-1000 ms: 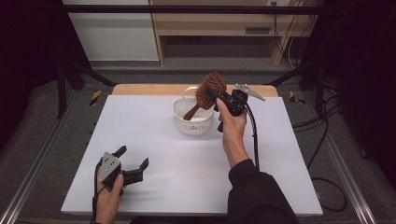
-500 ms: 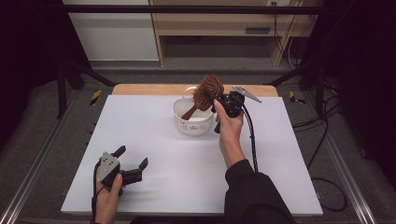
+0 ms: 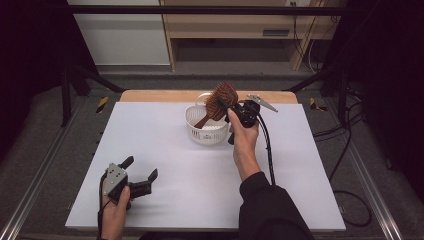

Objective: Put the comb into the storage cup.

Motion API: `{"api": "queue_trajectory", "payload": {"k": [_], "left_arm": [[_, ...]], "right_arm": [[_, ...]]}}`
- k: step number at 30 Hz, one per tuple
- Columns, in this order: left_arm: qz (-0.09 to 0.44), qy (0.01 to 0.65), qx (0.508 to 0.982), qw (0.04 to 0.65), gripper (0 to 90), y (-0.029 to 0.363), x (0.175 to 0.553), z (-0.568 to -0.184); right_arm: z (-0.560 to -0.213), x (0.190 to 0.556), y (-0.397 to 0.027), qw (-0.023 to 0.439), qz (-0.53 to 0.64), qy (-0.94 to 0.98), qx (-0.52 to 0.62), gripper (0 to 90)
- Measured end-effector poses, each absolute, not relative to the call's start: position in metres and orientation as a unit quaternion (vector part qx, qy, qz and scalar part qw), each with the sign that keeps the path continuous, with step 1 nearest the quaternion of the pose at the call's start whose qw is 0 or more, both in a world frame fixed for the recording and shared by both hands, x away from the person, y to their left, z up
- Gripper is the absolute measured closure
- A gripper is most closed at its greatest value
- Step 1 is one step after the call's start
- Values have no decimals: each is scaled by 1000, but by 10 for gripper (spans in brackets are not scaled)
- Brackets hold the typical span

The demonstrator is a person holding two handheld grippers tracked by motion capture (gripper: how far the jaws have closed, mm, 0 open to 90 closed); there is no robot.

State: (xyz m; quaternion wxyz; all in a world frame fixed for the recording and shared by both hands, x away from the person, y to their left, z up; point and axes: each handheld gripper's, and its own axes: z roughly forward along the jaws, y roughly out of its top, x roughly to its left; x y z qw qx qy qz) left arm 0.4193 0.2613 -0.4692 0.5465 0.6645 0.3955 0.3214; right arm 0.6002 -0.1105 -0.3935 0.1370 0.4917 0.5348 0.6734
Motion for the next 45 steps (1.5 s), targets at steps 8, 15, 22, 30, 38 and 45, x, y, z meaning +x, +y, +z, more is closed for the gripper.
{"api": "queue_trajectory", "payload": {"k": [8,15,22,30,38,45], "left_arm": [[320,393,667,546,21,261,420,-469],[320,392,668,545,21,261,419,-469],[319,392,668,546,21,260,419,-470],[318,391,668,547,22,259,419,-469],[318,391,669,547,21,259,419,-469],[318,389,669,547,21,259,419,-469]], "right_arm": [[-397,601,-109,135,674,533,492,525],[-398,602,-108,132,677,531,492,524],[-399,602,-106,134,677,532,491,524],[-401,602,-106,131,676,530,494,524],[-405,602,-107,126,676,530,496,523],[-407,604,-107,126,677,528,497,523]]}}
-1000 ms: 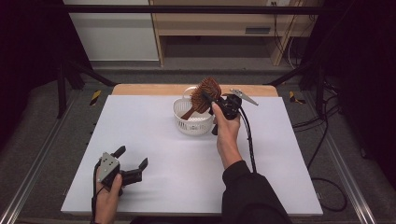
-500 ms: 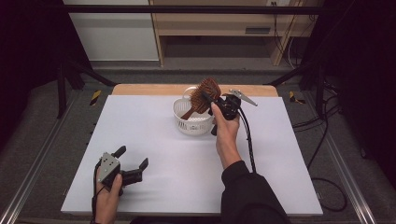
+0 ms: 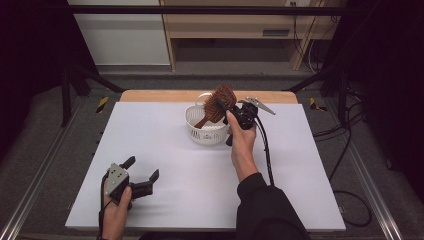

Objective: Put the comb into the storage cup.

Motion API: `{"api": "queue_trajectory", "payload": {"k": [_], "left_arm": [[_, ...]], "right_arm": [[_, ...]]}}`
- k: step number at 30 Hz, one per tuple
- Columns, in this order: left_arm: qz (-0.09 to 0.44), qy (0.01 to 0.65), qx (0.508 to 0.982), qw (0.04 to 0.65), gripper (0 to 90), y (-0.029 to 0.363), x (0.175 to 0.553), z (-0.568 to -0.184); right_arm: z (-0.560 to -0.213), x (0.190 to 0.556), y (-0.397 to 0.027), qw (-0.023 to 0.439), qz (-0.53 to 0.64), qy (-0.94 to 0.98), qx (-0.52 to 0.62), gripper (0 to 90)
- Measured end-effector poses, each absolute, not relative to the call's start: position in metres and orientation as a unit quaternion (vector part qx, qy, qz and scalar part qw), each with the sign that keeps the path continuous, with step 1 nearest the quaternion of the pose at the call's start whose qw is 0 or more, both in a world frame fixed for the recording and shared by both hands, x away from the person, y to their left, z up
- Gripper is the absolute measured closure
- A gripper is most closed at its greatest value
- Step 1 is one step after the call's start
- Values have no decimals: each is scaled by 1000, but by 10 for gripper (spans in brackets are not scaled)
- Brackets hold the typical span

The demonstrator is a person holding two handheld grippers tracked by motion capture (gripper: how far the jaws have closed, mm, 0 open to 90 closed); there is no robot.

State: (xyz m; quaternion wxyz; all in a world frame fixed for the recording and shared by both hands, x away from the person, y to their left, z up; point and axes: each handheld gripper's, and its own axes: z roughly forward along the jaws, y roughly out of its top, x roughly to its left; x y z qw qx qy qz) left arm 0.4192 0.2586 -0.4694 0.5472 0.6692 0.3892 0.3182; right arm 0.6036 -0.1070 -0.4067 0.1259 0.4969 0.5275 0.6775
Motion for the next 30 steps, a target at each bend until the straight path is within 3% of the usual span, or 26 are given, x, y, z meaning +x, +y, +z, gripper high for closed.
{"api": "queue_trajectory", "payload": {"k": [30], "left_arm": [[318,389,669,548,21,258,419,-469]], "right_arm": [[-415,603,-112,115,676,524,505,516]]}}
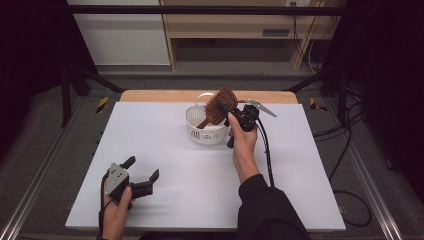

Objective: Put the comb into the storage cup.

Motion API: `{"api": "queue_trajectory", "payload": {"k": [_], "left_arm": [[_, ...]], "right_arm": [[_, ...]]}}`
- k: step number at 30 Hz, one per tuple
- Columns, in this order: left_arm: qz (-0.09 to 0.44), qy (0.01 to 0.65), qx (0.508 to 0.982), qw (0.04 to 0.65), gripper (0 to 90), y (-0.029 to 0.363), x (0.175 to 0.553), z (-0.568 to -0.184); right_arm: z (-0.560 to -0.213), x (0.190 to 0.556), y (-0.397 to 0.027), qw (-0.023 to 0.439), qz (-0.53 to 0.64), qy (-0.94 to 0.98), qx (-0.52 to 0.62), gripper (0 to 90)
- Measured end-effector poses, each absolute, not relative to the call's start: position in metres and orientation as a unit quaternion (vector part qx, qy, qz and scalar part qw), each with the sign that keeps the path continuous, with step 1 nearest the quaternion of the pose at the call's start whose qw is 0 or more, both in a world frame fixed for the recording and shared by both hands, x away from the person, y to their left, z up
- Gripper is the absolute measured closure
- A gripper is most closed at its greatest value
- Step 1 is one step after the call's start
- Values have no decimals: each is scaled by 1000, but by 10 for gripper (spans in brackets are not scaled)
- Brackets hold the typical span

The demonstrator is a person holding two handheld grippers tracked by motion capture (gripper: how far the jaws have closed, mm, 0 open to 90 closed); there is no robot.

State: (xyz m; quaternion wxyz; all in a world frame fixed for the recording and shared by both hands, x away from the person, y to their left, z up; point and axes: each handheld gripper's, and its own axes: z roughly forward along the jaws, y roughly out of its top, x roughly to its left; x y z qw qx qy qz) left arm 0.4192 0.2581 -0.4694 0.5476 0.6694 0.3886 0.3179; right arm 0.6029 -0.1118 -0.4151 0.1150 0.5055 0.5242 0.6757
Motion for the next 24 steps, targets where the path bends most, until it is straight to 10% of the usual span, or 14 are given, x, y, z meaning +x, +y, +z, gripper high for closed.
{"api": "queue_trajectory", "payload": {"k": [24], "left_arm": [[316,388,671,547,21,256,420,-470]], "right_arm": [[-425,604,-126,102,666,526,519,484]]}}
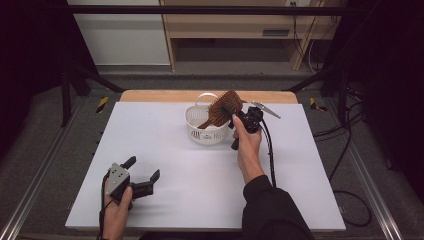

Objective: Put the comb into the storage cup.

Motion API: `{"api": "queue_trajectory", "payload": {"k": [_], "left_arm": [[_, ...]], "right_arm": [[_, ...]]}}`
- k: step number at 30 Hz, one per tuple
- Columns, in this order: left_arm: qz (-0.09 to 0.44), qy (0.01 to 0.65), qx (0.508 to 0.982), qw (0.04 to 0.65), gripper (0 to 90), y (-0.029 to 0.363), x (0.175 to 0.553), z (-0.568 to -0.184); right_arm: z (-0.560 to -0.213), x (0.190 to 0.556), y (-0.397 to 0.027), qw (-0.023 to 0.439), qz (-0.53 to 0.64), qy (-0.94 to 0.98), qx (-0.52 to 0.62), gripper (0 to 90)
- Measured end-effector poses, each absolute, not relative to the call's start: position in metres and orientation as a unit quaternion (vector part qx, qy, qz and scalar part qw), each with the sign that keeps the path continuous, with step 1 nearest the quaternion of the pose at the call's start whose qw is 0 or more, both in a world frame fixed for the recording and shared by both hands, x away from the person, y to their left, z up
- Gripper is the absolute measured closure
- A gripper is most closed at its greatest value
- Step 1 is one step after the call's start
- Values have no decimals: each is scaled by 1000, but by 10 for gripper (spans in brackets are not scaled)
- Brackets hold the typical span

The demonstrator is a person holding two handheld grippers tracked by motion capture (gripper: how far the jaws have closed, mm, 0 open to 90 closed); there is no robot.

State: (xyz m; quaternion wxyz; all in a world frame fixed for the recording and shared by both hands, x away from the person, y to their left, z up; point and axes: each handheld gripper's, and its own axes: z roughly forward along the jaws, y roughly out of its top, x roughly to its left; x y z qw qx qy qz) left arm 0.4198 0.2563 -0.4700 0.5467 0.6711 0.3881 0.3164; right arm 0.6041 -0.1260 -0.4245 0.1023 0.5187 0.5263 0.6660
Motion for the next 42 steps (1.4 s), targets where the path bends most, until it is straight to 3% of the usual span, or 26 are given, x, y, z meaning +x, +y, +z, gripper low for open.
{"api": "queue_trajectory", "payload": {"k": [32,42], "left_arm": [[318,389,667,550,21,259,419,-469],[318,387,668,551,21,259,419,-468]], "right_arm": [[-429,610,-132,91,656,532,528,428],[-431,611,-136,92,645,538,535,355]]}}
